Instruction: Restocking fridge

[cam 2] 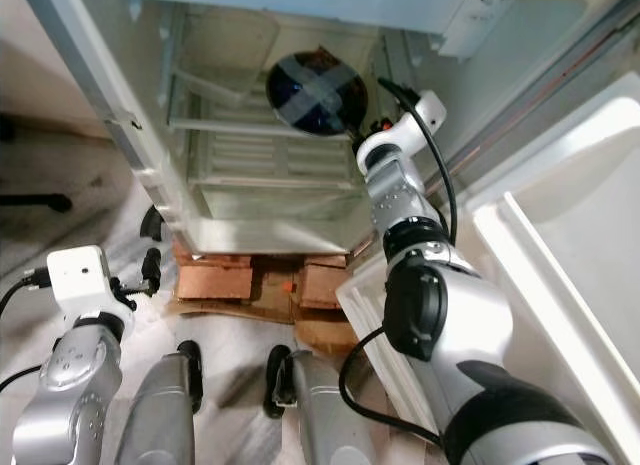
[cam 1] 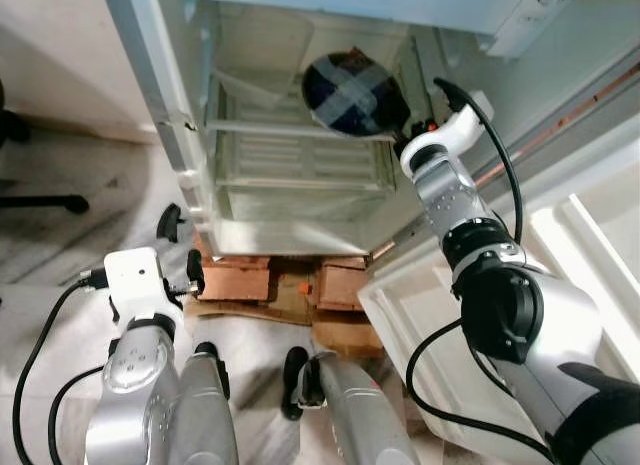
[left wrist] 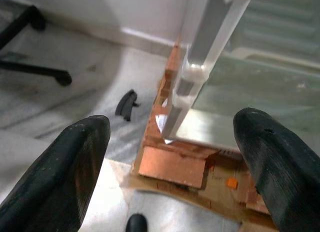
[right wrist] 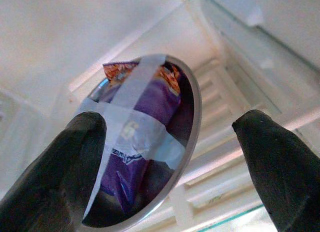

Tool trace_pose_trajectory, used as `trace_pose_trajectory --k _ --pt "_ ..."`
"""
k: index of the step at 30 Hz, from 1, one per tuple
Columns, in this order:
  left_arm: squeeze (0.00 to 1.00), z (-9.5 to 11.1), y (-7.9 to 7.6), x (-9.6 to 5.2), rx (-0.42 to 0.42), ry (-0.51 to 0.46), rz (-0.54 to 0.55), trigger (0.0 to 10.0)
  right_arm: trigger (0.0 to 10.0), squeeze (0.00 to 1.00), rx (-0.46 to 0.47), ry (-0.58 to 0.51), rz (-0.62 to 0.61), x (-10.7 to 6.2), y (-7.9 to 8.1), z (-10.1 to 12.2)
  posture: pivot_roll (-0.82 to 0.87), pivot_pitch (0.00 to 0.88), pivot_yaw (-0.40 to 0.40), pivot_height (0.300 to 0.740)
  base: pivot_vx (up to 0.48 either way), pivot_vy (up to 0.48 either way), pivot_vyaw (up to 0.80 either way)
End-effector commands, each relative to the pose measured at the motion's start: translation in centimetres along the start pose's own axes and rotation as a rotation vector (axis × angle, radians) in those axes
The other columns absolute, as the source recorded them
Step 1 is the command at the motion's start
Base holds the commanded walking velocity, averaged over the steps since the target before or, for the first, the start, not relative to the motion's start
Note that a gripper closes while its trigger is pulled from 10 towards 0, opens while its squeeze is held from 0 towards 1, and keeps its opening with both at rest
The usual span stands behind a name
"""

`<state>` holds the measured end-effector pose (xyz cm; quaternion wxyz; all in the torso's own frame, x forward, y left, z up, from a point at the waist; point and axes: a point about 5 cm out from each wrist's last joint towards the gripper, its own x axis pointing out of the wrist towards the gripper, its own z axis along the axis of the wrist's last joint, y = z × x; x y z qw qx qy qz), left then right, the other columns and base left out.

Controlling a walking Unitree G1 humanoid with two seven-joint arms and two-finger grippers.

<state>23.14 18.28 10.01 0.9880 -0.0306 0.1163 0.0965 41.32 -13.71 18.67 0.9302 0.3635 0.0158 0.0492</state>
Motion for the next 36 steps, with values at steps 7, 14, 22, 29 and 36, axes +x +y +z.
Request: trace_pose_trajectory --k 7,14,22,29,36 --pt "0.00 -0.2 0.1 0.4 0.062 -0.045 -0.057 10.0 10.0 1.00 -0.179 0.045 0.092 -1.5 -2.1 -1.3 0.14 0.103 -0.127 0.740 0.000 0.000 0.00" --pt "0.00 0.5 -1.1 1.2 0.141 -0.137 -0.135 10.0 10.0 0.00 -0.342 0.106 0.291 -6.1 -3.0 -5.9 0.10 0.044 -0.111 0.740 0.000 0.000 0.00" --pt "0.00 0.8 -2.2 1.4 0.199 -0.198 -0.222 10.0 10.0 0.00 -0.466 0.032 0.279 -10.2 -3.7 -6.7 0.09 0.015 -0.090 0.740 0.000 0.000 0.00" --pt "0.00 0.1 -2.3 1.4 0.203 -0.198 -0.250 10.0 10.0 0.00 -0.514 0.028 0.174 -12.9 -4.4 -7.1 0.07 0.012 -0.081 0.740 -0.035 0.000 0.00" --pt "0.00 0.1 -2.4 1.4 0.203 -0.207 -0.247 10.0 10.0 0.00 -0.525 0.055 0.177 -13.1 -4.1 -7.6 0.08 0.024 -0.084 0.740 -0.271 0.162 0.00"
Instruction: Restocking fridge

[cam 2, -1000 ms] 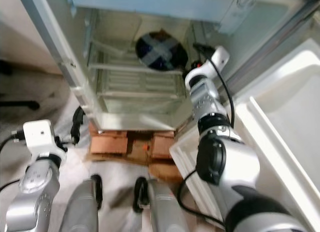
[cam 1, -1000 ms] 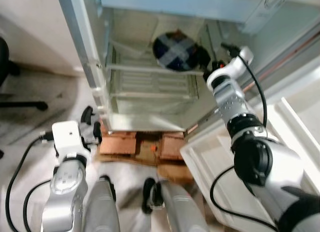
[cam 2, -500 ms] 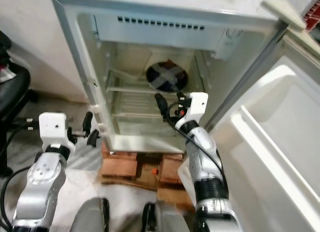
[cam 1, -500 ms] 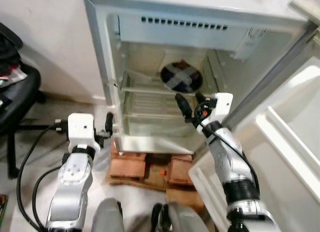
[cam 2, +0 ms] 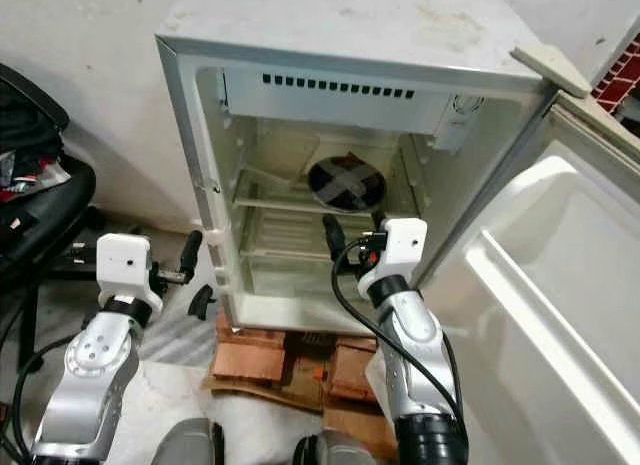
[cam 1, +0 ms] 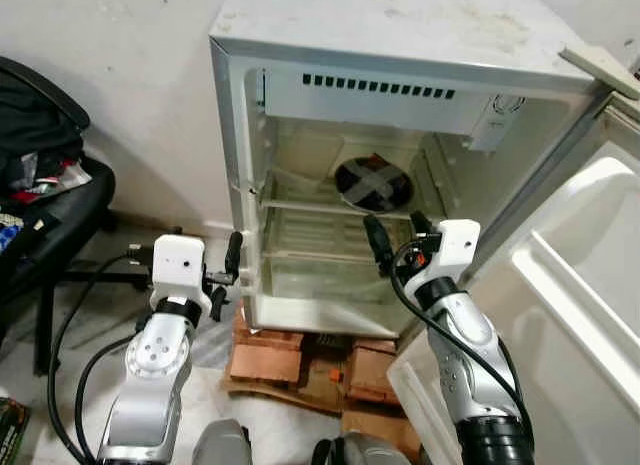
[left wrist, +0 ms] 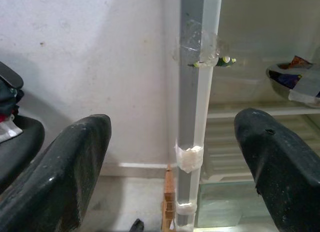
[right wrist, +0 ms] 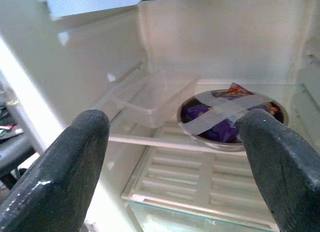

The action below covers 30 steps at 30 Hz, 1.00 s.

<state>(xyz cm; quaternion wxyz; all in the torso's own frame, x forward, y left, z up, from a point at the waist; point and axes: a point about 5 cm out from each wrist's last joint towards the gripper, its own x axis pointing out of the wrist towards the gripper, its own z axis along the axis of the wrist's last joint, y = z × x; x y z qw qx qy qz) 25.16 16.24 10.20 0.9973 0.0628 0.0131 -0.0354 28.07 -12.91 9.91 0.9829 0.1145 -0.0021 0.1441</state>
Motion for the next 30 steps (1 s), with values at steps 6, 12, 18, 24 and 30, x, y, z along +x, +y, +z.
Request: trace_pose_trajectory --k 6,12,18,24,30 --pt "0.00 -0.5 -0.1 -0.4 0.009 0.012 -0.004 10.0 10.0 0.00 -0.010 0.018 -0.028 -0.3 0.0 0.0 0.08 0.027 -0.083 0.740 -0.290 0.298 0.00" --pt "0.00 -0.5 0.1 -0.2 0.013 0.011 -0.001 10.0 10.0 0.00 0.003 0.042 -0.043 -0.7 0.1 -0.5 0.08 0.030 -0.082 0.740 -0.285 0.299 0.00" --pt "0.00 -0.5 -0.1 -0.1 0.015 0.011 -0.009 10.0 10.0 0.00 0.000 0.044 -0.058 -0.7 -0.2 -0.5 0.08 0.035 -0.075 0.740 -0.237 0.249 0.00" --pt "0.00 -0.2 -0.2 0.0 0.025 -0.015 -0.029 10.0 10.0 0.00 0.000 0.041 -0.074 -0.7 -0.2 -0.4 0.08 0.035 -0.075 0.740 0.000 0.000 0.00" --pt "0.00 -0.1 0.2 0.8 0.062 -0.032 -0.032 10.0 10.0 0.00 0.005 0.048 -0.108 -0.8 -0.1 -0.8 0.06 0.006 -0.068 0.740 0.000 0.000 0.00"
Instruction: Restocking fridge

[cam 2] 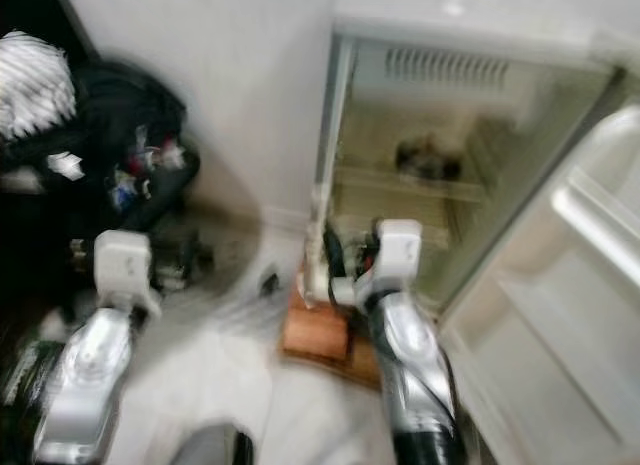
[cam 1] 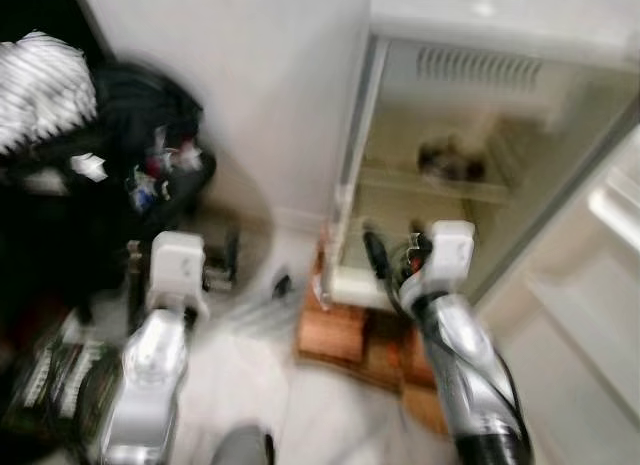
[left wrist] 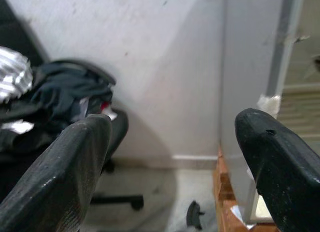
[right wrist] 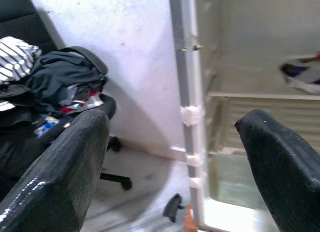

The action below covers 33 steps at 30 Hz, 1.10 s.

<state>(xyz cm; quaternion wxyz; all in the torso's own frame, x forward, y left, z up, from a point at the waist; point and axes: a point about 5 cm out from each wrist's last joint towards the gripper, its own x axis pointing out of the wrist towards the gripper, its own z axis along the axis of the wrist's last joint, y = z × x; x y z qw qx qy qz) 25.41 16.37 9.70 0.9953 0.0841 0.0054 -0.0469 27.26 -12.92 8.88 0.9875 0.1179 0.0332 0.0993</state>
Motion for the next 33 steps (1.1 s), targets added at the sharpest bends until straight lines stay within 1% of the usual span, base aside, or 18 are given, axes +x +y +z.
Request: trace_pose_trajectory --k 1,3,5,11,14,20,22,30,33 --pt "0.00 0.4 0.1 0.8 0.017 -0.016 -0.011 10.0 10.0 0.00 -0.017 -0.011 -0.005 0.0 0.1 0.3 0.06 0.004 -0.067 0.740 0.000 0.000 0.00" --pt "0.00 0.4 -0.2 1.1 0.020 -0.016 -0.022 10.0 10.0 0.00 -0.030 -0.013 0.002 0.2 0.2 0.3 0.05 0.005 -0.065 0.740 0.000 0.000 0.00" --pt "0.00 0.5 -0.6 1.3 0.017 -0.020 -0.034 10.0 10.0 0.00 -0.040 -0.013 -0.001 0.4 0.1 0.4 0.05 0.009 -0.065 0.740 0.000 -0.240 0.00" --pt "0.00 0.0 -1.1 0.9 0.011 -0.013 -0.042 10.0 10.0 0.00 -0.055 -0.014 -0.017 0.6 -0.7 0.7 0.05 0.021 -0.068 0.740 0.000 -0.351 0.00" --pt "0.00 -0.1 -1.1 0.8 0.013 -0.011 -0.041 10.0 10.0 0.00 -0.055 -0.013 -0.019 0.6 -0.7 0.7 0.05 0.025 -0.069 0.740 0.000 -0.398 0.00" --pt "0.00 -0.1 -1.0 0.8 0.027 -0.013 -0.037 10.0 10.0 0.00 -0.055 -0.012 0.006 0.9 0.2 0.5 0.06 0.034 -0.070 0.740 0.000 -0.414 0.00" --pt "0.00 -0.1 -1.0 0.8 0.026 -0.012 -0.039 10.0 10.0 0.00 -0.055 -0.012 0.008 0.9 0.3 0.5 0.05 0.037 -0.067 0.740 0.000 -0.480 0.00" --pt "0.00 -0.2 -1.3 0.8 0.021 -0.008 -0.055 10.0 10.0 0.00 -0.060 -0.009 -0.001 0.7 -0.1 0.5 0.04 0.043 -0.063 0.740 0.000 -0.480 0.00" --pt "0.00 -0.2 -1.4 0.9 0.019 -0.008 -0.059 10.0 10.0 0.00 -0.063 0.011 0.000 0.6 -0.2 0.3 0.04 0.044 -0.063 0.740 0.000 -0.480 0.00"
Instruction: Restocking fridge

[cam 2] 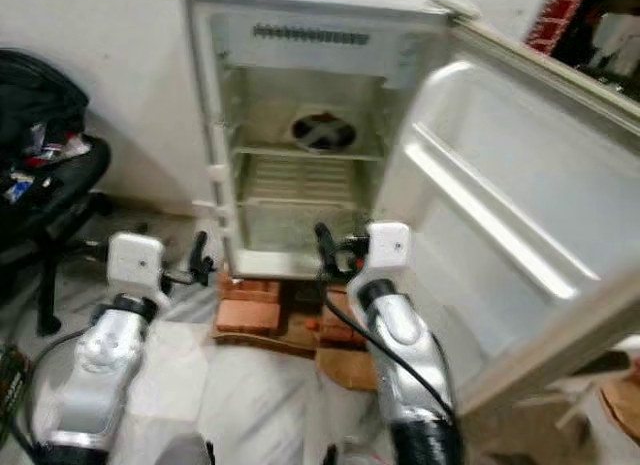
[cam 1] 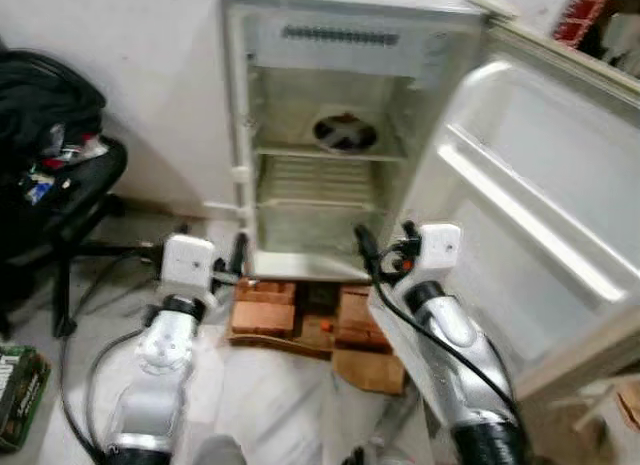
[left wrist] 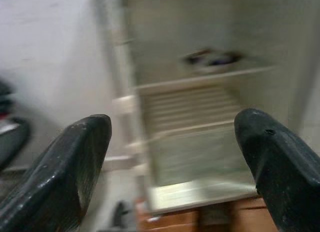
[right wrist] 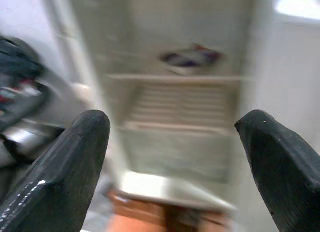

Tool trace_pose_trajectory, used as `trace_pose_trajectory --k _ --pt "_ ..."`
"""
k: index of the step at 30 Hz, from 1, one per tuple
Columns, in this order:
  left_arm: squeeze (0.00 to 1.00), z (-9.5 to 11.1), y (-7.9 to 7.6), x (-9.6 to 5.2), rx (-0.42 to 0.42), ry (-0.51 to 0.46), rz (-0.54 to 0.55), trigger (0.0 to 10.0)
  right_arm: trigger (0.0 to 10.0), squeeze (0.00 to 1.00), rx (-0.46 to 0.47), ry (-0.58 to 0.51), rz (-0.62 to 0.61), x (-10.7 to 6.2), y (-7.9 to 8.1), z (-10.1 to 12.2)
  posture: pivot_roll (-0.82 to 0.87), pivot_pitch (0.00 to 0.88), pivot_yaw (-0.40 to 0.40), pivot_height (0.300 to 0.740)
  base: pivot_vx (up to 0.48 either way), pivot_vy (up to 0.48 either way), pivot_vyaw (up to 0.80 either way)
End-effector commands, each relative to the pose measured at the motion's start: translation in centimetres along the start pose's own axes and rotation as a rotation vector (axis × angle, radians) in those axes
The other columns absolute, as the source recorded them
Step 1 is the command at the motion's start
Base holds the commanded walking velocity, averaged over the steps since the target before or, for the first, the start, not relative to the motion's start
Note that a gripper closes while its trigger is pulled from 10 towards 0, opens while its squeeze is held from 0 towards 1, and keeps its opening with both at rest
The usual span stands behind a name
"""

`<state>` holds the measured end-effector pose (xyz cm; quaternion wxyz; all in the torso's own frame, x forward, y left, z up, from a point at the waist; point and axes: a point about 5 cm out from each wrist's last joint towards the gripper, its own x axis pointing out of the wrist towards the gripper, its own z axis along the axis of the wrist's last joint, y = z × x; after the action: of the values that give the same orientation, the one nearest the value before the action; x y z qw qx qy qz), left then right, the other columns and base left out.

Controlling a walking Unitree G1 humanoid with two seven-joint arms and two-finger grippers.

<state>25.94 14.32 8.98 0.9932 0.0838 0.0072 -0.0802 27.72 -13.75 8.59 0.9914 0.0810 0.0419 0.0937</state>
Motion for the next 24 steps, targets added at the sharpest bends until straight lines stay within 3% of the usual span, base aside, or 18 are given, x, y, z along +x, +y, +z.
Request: trace_pose_trajectory --k 1,15,17,18,20,24 --pt "0.00 0.2 0.7 0.1 0.019 -0.006 0.007 10.0 10.0 0.00 0.009 0.003 0.026 0.3 0.8 0.2 0.04 0.046 -0.064 0.740 0.000 -0.480 0.00" --pt "0.00 0.3 0.8 -0.1 0.022 -0.007 0.008 10.0 10.0 0.00 0.039 0.075 0.099 0.3 1.8 -0.9 0.05 0.052 -0.063 0.740 0.000 -0.480 0.00" --pt "0.00 0.3 0.7 -0.1 0.026 -0.008 0.003 10.0 10.0 0.00 0.093 0.157 0.219 -0.1 2.8 -1.7 0.04 0.053 -0.059 0.740 0.000 -0.480 0.00" --pt "0.00 0.3 0.7 -0.1 0.026 -0.008 0.003 10.0 10.0 0.00 0.093 0.157 0.219 -0.1 2.8 -1.7 0.04 0.053 -0.059 0.740 0.000 -0.480 0.00" --pt "0.00 0.3 0.7 0.0 0.028 -0.008 -0.003 10.0 10.0 0.00 0.119 0.255 0.433 -1.4 4.5 -2.6 0.04 0.053 -0.058 0.740 0.000 -0.480 0.00" --pt "0.00 0.3 0.7 0.0 0.029 -0.007 -0.007 10.0 10.0 0.00 0.139 0.306 0.529 -2.3 4.8 -2.9 0.04 0.054 -0.059 0.740 0.000 -0.480 0.00"
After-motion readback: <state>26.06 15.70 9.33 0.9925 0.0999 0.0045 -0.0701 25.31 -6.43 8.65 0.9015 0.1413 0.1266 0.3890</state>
